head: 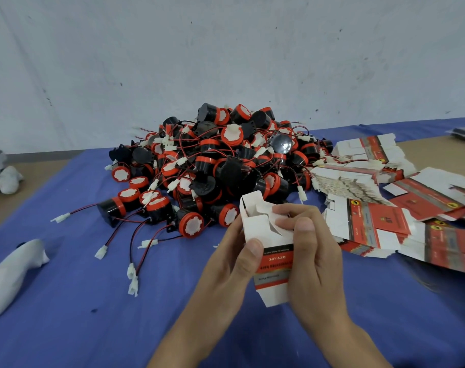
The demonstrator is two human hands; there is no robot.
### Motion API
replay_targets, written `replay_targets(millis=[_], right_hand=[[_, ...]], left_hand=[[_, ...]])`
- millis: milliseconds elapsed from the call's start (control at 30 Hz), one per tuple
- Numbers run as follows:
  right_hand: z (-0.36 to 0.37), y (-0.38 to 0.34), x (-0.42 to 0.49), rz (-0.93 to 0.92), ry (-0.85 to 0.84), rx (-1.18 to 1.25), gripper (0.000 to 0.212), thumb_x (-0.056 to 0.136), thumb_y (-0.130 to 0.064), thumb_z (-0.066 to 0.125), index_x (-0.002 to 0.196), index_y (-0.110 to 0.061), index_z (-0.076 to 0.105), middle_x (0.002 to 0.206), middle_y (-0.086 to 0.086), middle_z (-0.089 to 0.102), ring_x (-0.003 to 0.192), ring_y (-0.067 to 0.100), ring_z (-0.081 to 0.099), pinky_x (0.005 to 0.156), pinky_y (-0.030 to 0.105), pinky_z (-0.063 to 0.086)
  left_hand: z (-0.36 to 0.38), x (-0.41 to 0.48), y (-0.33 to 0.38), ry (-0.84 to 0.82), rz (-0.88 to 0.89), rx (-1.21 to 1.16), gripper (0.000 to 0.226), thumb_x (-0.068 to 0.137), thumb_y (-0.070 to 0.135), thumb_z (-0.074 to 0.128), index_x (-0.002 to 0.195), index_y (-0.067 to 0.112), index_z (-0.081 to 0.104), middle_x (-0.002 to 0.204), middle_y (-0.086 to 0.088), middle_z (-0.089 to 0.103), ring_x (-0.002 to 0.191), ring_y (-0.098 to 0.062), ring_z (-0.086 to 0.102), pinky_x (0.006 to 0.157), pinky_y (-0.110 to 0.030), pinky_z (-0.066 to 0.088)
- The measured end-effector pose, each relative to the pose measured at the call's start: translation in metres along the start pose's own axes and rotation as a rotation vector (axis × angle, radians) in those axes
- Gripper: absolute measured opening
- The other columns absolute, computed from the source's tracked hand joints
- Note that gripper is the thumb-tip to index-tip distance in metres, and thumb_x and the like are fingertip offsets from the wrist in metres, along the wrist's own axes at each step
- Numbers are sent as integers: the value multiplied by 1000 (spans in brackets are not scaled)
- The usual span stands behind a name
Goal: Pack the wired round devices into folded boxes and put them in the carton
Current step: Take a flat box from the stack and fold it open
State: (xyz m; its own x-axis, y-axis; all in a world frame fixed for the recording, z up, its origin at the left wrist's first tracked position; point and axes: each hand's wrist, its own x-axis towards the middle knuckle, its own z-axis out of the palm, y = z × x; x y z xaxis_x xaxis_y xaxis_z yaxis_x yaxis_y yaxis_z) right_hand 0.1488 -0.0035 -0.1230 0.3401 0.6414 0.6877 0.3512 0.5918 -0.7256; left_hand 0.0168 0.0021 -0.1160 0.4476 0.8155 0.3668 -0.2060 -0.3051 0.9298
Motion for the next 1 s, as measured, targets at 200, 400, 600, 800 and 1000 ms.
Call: replay_targets(millis=[200,400,600,800,1000], right_hand=[[0,-1,0,-89,24,-45,44,107,-54,25,83,-31,53,104,-17,59,98,11,61,72,13,45],[1,1,-4,-121,7,-55,42,108,-52,23,87,-35,55,115,-17,53,110,15,59,78,11,44],[3,0,-5,56,-125,120,45,99,-70,29,111,-36,56,132,-14,53,128,20,55,92,22,49],[-1,1,-6,153,-419,137,78,87,-82,43,152,-42,27,141,-22,51,129,6,55,98,24,51],[-1,1,-8,44,-428,-5,59,92,-73,46,145,-50,34,139,-21,43,132,8,50,98,17,46]], left_hand=[[2,0,3,8,-13,-14,44,91,58,54,133,45,55,128,15,66,119,-5,62,90,-12,49],[0,1,6,32,-17,-28,41,90,57,56,130,45,57,125,12,67,116,-7,64,87,-14,52],[-2,3,5,67,12,-23,52,97,45,59,144,28,45,130,8,65,120,-10,62,89,-16,52],[-10,3,-1,141,42,0,42,84,46,59,126,46,56,122,10,68,112,-8,65,86,-16,52],[-19,1,-7,117,16,24,40,79,36,56,120,39,58,111,3,69,101,-15,67,81,-24,56]])
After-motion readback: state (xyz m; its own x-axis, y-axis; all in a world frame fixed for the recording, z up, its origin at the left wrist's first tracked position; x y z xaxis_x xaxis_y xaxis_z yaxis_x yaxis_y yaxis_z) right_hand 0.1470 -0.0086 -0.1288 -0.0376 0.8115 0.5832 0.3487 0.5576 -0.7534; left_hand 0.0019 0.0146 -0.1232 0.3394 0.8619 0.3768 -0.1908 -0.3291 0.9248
